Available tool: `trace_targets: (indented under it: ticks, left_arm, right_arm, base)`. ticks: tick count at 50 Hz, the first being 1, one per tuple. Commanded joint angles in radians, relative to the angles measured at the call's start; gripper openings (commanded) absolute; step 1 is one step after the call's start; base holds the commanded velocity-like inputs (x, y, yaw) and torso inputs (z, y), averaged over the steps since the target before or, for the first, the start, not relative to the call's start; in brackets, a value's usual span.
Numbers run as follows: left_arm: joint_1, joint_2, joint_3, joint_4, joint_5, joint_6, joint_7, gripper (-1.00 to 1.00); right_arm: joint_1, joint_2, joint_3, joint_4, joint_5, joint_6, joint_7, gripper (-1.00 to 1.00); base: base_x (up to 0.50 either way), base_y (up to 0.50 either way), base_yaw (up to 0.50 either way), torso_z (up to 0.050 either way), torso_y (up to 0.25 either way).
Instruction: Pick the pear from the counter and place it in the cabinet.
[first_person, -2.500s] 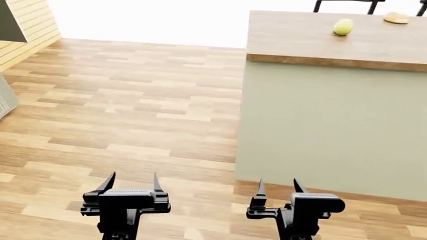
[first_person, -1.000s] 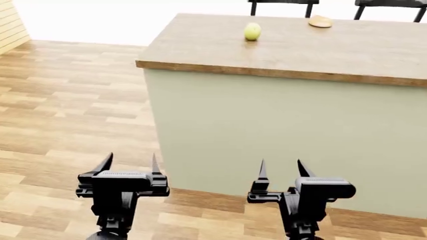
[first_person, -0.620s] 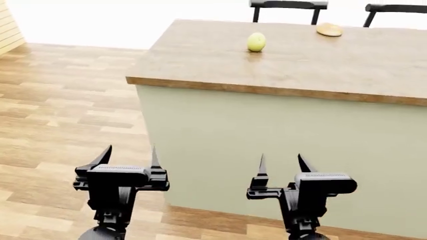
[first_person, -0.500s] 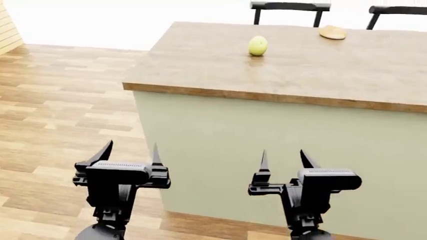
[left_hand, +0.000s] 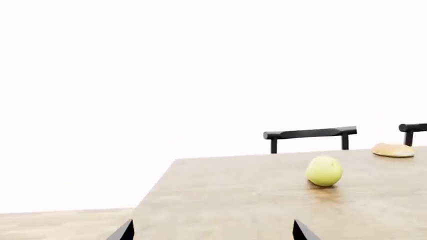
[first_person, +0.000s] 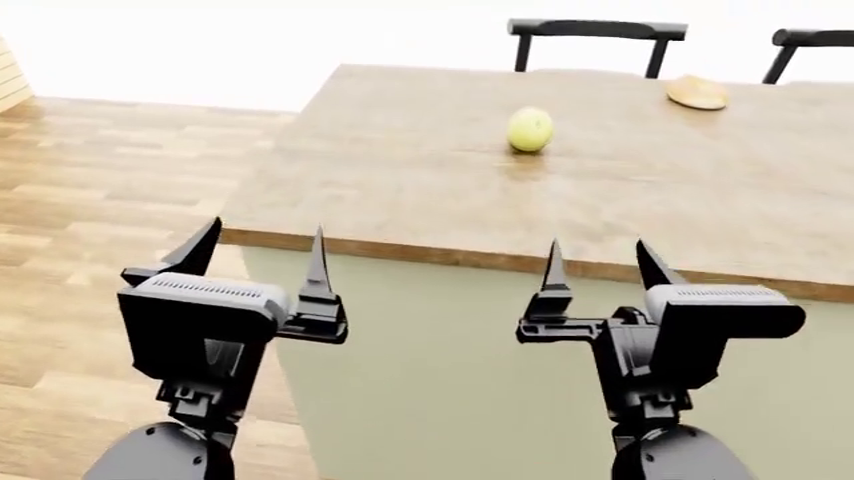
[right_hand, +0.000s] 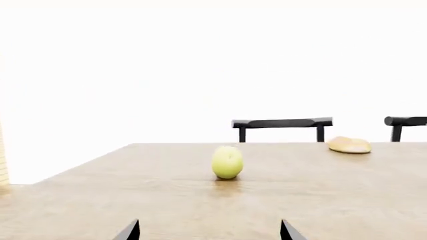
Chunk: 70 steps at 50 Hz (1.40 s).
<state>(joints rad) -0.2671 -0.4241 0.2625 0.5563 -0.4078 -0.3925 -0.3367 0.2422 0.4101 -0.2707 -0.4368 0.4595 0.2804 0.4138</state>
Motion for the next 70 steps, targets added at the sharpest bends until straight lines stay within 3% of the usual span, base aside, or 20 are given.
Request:
trace_targets:
  ticks: [1, 59, 70]
  left_arm:
    - [-0.031, -0.021, -0.017, 0.102, -0.047, -0.066, -0.012, 1.00]
    - [-0.027, -0.028, -0.002, 0.103, -0.052, -0.055, -0.024, 1.00]
    - [-0.026, -0.030, 0.001, 0.102, -0.053, -0.052, -0.026, 1.00]
  right_arm:
    - [0.027, 0.034, 0.022, -0.109, 0.045, 0.079, 0.031, 1.00]
    - [0.013, 0.037, 0.021, -0.094, 0.051, 0.072, 0.052, 1.00]
    - [0.024, 0.023, 0.072, -0.036, 0.109, 0.118, 0.094, 1.00]
  base:
    - [0.07, -0.48, 0.00, 0.000, 0.010]
    - [0.10, -0.32, 0.00, 0.000, 0.001]
    - [0.03, -0.12, 0.00, 0.000, 0.001]
